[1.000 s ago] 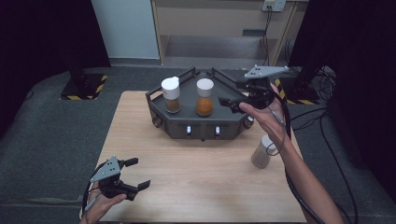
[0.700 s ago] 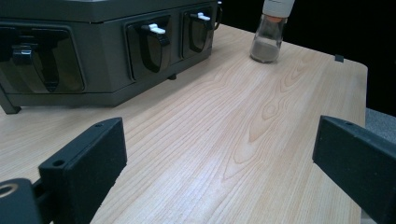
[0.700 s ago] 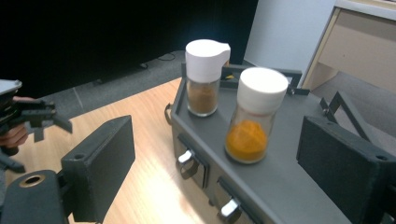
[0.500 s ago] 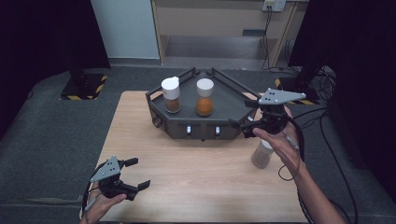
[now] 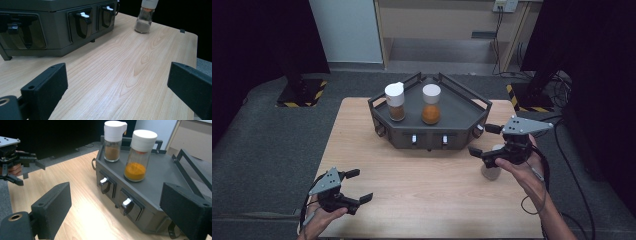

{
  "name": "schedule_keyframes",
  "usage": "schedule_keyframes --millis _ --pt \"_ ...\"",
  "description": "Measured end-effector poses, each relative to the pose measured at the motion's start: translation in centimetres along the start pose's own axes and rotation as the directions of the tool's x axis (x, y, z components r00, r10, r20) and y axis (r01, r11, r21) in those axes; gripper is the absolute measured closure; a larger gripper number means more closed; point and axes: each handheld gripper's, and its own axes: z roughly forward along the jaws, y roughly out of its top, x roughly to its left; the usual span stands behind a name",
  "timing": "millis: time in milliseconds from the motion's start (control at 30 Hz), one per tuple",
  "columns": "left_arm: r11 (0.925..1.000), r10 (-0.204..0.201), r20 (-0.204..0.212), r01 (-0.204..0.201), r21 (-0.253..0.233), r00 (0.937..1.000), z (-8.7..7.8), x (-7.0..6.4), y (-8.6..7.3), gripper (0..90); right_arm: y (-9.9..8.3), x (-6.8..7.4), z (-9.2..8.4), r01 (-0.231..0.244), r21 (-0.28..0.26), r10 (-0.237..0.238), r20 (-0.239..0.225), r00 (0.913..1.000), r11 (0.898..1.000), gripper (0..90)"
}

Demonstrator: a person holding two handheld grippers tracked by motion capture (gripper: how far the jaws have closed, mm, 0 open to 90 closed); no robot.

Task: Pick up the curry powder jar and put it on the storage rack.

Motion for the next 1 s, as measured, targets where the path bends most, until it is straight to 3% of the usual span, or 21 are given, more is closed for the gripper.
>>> schedule_keyframes --millis 600,1000 --pt "1.0 0.0 -0.008 0.0 -0.005 1.0 -0.1 -0.1 -0.1 1.5 -4.4 0.7 -2.8 -0.034 -0.01 0.035 0.058 0.9977 0.999 10.9" --pt "1.0 0.003 -0.01 -0.003 -0.009 0.9999 -0.1 -0.1 -0.1 1.6 -7.9 1.0 -4.1 -0.097 -0.009 0.097 0.078 0.9922 0.995 10.9"
